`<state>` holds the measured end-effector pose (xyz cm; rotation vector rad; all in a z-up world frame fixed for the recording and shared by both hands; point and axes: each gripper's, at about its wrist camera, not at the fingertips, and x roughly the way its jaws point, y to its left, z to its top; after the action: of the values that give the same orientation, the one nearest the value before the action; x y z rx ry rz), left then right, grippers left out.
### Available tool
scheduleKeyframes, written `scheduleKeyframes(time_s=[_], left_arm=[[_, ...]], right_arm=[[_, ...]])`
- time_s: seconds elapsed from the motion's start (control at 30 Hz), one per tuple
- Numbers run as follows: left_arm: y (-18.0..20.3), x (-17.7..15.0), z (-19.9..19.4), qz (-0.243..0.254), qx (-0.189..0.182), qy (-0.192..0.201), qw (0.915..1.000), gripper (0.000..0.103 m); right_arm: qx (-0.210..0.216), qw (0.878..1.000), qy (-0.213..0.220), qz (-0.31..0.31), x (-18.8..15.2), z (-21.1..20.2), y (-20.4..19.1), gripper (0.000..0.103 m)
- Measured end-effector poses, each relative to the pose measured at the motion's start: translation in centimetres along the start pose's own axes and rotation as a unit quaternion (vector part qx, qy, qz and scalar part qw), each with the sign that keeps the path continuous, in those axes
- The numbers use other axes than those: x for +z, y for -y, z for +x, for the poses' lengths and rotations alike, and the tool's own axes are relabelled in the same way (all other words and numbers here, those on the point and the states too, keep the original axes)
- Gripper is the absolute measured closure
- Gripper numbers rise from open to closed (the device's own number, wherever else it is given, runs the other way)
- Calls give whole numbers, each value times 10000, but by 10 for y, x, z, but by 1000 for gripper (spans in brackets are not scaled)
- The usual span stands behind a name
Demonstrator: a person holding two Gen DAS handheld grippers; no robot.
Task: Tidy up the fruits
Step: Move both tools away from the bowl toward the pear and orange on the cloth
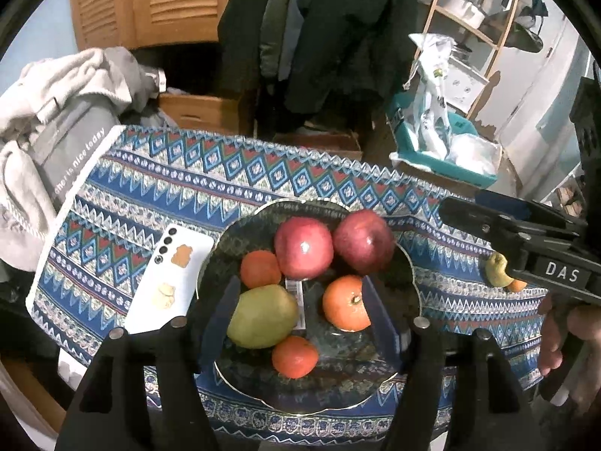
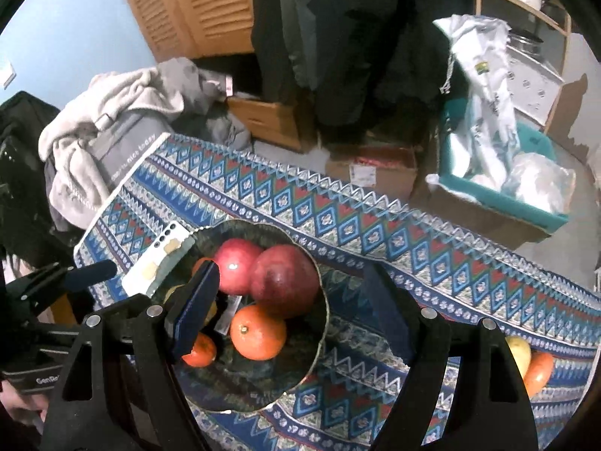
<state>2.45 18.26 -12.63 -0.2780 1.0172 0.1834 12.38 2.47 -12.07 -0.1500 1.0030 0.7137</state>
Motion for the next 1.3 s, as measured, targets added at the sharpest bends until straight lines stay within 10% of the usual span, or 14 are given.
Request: scheduleKeyframes(time_s=[1.3], left_arm=[[100,10,-68,952,-459,783,9913,24]], right_arm=[[-789,9916,1023,54,-34,-145,49,16]])
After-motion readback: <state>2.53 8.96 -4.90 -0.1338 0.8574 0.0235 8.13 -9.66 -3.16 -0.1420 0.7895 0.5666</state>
